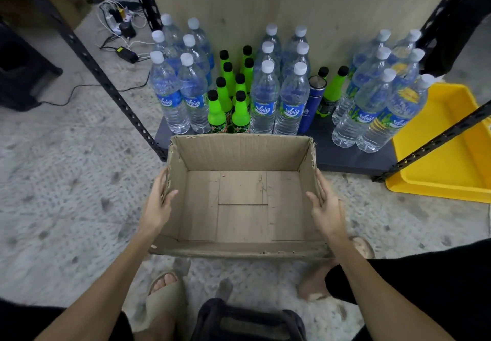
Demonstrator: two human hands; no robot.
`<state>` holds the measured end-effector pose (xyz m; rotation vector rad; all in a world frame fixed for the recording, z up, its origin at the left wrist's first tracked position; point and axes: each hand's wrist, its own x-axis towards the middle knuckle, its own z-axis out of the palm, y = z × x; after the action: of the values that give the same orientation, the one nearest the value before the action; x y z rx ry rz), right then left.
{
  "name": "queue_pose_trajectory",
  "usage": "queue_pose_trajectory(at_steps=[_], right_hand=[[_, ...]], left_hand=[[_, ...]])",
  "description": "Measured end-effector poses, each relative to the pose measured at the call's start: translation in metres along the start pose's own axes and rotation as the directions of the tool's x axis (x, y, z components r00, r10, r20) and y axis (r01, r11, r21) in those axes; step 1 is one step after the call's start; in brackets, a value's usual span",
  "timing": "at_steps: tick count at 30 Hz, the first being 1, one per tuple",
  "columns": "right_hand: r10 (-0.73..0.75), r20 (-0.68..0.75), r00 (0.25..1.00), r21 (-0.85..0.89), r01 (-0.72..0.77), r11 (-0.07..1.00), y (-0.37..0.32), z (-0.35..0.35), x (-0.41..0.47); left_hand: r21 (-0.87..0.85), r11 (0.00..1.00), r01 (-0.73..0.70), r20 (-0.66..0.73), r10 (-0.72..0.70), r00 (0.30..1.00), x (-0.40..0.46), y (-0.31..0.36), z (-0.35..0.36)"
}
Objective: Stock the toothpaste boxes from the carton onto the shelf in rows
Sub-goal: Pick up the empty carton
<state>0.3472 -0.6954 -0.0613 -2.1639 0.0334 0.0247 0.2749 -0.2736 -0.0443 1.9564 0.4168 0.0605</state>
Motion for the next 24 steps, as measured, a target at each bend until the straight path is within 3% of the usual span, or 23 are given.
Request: queue_pose_trajectory(at_steps=[7,12,18,24], right_hand=[[-0.084,0.112,0.99,-0.001,0.085,0.996,-0.059,0.048,-0.008],[-0.191,0.298,0.935,0.136,0.157,0.978,-0.092,0.096,-0.003],[-0.276,0.402,0.873,0.213,0.204,0.956,-0.15,0.168,-0.003],[-0.338,0.481,0.809,0.209,0.269,0.94,-0.199,0.241,-0.006]], left_hand=[[0.024,0.999,0.03,-0.188,-0.025,0.982,-0.047,0.001,-0.071],[0.091,0.994,0.051,-0.317,-0.02,0.948,-0.071,-0.015,-0.126],[0.069,0.99,0.125,-0.497,-0.075,0.864,-0.101,-0.029,-0.19],[0.06,0.986,0.156,-0.587,-0.092,0.804,-0.134,-0.093,-0.248]])
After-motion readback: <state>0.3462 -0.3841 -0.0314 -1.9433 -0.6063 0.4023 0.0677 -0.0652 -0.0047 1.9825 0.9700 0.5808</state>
